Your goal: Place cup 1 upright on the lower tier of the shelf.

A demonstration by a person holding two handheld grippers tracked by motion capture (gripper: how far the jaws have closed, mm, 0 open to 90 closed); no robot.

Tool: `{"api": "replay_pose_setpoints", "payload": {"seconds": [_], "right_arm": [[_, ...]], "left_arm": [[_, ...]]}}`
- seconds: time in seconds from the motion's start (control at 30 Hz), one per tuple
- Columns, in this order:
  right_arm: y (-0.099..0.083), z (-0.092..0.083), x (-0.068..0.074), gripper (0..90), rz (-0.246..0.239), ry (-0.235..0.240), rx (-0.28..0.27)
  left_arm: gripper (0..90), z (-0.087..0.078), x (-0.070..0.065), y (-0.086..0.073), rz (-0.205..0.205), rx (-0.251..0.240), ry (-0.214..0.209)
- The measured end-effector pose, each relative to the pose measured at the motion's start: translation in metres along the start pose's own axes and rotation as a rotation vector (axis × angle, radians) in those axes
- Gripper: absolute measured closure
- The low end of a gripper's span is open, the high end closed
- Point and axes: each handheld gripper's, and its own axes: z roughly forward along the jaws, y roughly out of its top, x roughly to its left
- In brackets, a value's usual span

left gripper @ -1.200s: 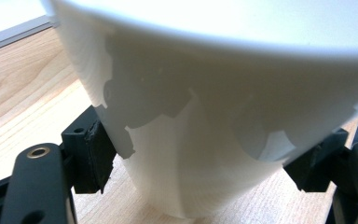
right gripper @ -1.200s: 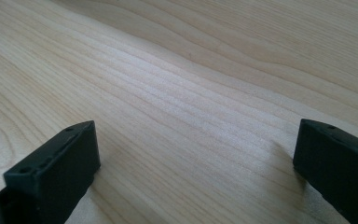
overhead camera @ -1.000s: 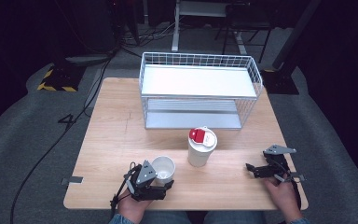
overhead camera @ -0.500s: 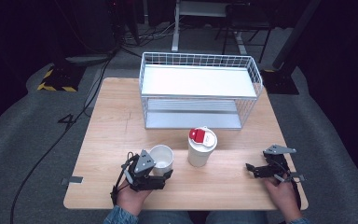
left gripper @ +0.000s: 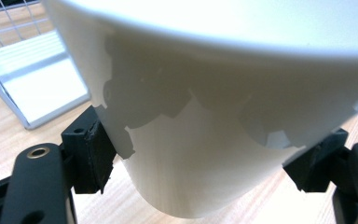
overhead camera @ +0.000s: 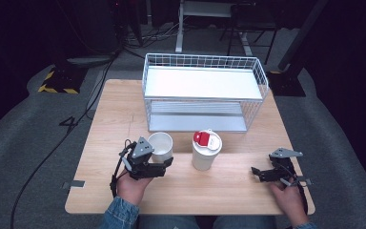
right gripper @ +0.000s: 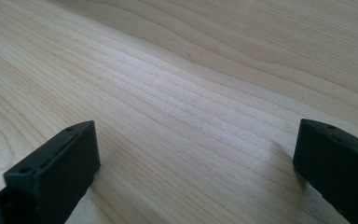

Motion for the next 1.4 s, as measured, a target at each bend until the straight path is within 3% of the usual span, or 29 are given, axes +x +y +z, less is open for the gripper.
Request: {"api": "replay_pose_setpoints", "payload": {"seconds": [0.57, 0.87, 1.3, 1.4], "right_arm": [[0.0, 0.0, 0.0, 0.5, 0.0, 0.0, 0.0], [0.0, 0.0, 0.0, 0.5, 0.0, 0.0, 0.0], [0.0, 0.0, 0.0, 0.6, -0.001, -0.001, 0.0], [0.0, 0.0, 0.0, 0.6, 0.0, 0.0, 0.001]], "left_arm": [[23.0, 0.008, 0.021, 0.03, 0.023, -0.029, 0.037], [23.0, 0.029, 0.031, 0.04, 0.033, -0.019, 0.047], [22.9, 0.058, 0.045, 0.041, 0.025, -0.067, 0.103], [22.9, 0.063, 0.049, 0.04, 0.039, -0.083, 0.119]]}}
